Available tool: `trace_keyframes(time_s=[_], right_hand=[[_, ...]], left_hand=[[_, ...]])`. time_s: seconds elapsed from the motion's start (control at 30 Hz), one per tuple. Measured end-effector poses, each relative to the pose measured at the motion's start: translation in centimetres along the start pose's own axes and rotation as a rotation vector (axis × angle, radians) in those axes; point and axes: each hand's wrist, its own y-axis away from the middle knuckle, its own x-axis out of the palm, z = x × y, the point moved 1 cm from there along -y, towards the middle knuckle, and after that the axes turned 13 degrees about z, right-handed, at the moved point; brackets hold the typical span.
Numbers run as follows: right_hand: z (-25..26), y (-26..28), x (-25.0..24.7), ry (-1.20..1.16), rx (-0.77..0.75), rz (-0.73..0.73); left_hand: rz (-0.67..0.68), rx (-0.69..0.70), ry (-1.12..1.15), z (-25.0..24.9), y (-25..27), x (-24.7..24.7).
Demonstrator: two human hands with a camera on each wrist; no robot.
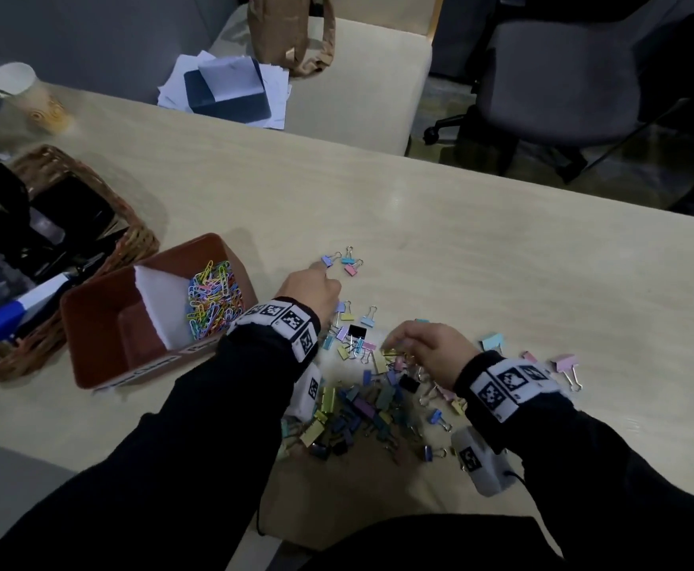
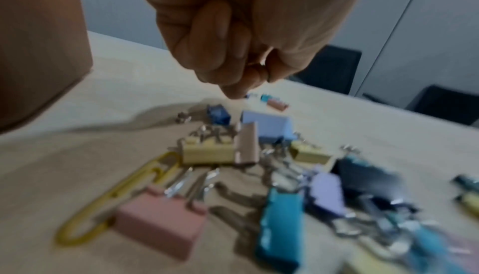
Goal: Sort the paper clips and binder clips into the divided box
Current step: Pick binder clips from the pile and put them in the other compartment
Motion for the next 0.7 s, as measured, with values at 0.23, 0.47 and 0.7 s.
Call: trace_keyframes(time_s=[0.23, 0.47, 0.7], right_hand=[[2.6, -2.6, 1.7, 0.401, 0.084, 0.09], [2.8, -2.1, 1.4, 0.471, 0.162, 0.027], [6.5, -2.6, 4.3, 0.348, 0.109, -0.109]], left_hand=[[-0.08, 0.049, 0.054, 4.7, 4.5, 1.1], [-0.07, -0.151, 0.341, 8.8, 6.2, 3.3], [-0.093, -0.063, 0.6, 9.1, 9.7, 1.3]])
